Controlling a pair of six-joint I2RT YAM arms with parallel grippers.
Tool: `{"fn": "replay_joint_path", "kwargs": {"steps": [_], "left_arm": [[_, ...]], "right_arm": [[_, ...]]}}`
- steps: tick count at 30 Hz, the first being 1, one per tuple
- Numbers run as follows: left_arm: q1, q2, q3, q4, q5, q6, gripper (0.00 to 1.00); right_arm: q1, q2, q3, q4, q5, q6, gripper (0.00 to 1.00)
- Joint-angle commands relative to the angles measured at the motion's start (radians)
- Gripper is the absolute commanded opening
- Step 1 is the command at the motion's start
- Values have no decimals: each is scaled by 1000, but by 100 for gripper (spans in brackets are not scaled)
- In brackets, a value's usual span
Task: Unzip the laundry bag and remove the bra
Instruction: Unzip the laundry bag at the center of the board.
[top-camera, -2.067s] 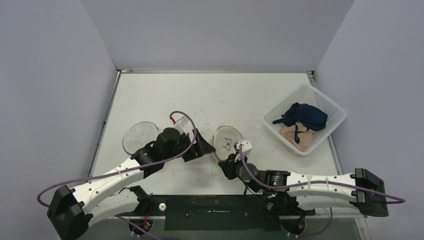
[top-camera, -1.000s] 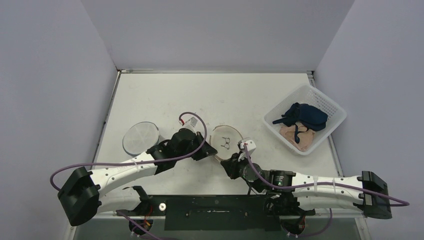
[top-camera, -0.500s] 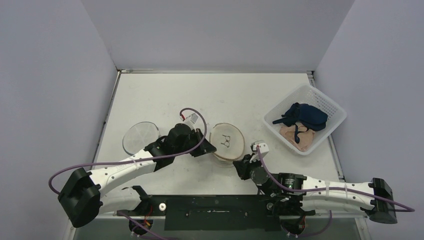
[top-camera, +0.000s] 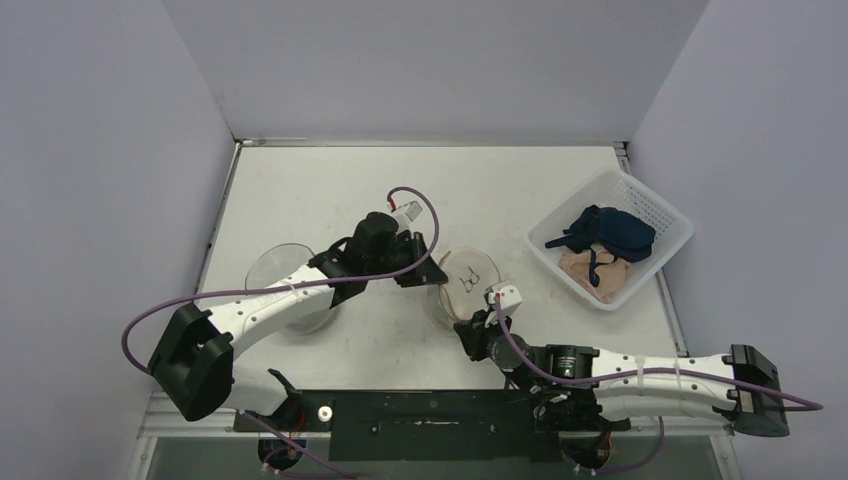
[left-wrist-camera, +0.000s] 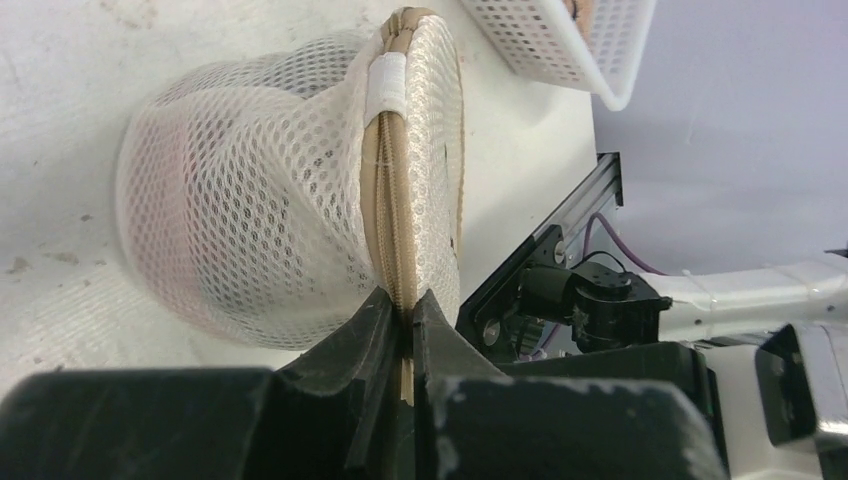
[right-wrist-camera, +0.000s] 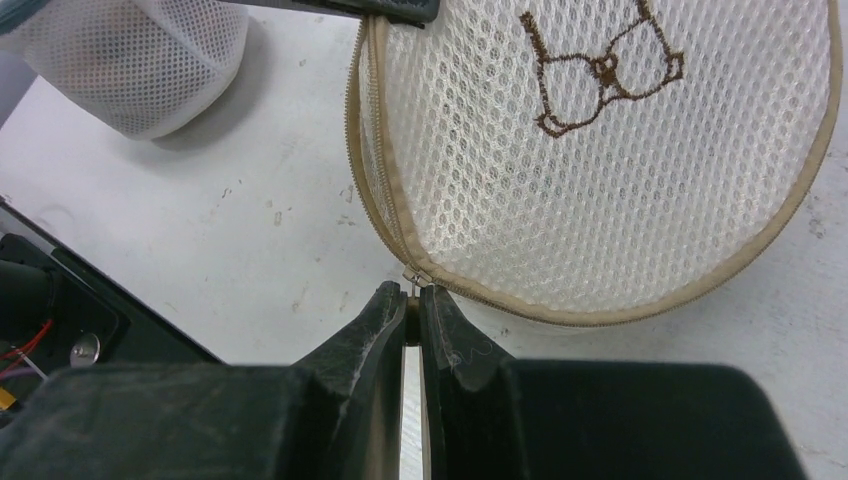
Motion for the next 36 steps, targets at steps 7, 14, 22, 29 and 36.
{"fn": "replay_joint_path", "kwargs": {"steps": [7,14,22,29,36], "left_arm": [[22,-160,-188,53,-109,-92,68],[-17,-327,-284,-6,-186,-186,83],[-165,-338,-303,43,-329,-318,72],[-169,-269,-318,136,-333,-355,52],[-171,-240,-307,123,-350,-351,29]], "right_arm": [[14,71,41,150,-28,-13,5],[15,99,59,170,-44,-18,5],[18,153,69,215,-68,-20,5],[19,143,71,197,-71,-21,5],[20,122,58,167,-54,-10,5]]}}
